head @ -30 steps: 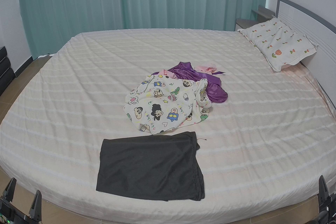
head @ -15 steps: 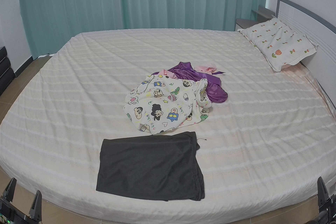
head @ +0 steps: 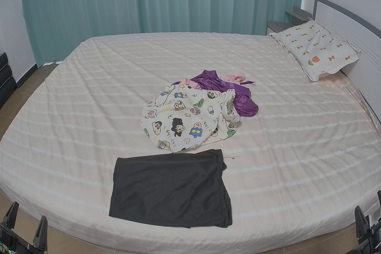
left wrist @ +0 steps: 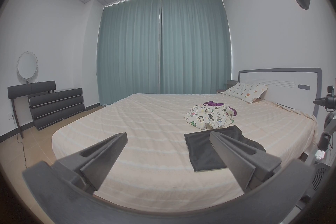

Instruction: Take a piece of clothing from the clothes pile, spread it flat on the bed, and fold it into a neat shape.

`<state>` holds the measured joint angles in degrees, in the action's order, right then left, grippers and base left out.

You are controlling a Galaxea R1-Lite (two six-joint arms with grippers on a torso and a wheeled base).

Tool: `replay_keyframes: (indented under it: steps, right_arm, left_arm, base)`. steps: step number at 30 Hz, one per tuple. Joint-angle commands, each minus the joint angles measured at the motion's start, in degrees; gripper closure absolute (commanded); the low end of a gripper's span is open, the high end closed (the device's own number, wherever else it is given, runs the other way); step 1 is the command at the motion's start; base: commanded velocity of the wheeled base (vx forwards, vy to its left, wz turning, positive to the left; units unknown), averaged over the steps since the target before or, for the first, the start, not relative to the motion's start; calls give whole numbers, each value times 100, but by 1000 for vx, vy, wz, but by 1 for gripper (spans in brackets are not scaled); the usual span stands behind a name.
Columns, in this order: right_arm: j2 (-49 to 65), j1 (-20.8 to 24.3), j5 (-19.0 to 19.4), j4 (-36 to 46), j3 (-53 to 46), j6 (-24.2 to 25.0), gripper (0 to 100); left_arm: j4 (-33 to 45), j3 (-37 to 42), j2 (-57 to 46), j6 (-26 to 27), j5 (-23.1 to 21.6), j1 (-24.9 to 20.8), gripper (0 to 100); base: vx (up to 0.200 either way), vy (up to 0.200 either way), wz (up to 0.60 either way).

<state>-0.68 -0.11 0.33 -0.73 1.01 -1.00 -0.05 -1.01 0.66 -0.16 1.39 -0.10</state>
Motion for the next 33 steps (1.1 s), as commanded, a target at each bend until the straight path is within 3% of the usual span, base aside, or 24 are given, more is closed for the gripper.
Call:
replay_keyframes:
  steps: [1,33]
  right_arm:
    - [51,2,-156,82,-92,109,0]
    - [68,11,-112,73,-101,170,0]
  left_arm:
    - [-4,101,-48,-2,2,1,0]
    - [-4,101,-48,-2,2,1,0]
  base:
    - [0,0,0]
    - [0,0,0]
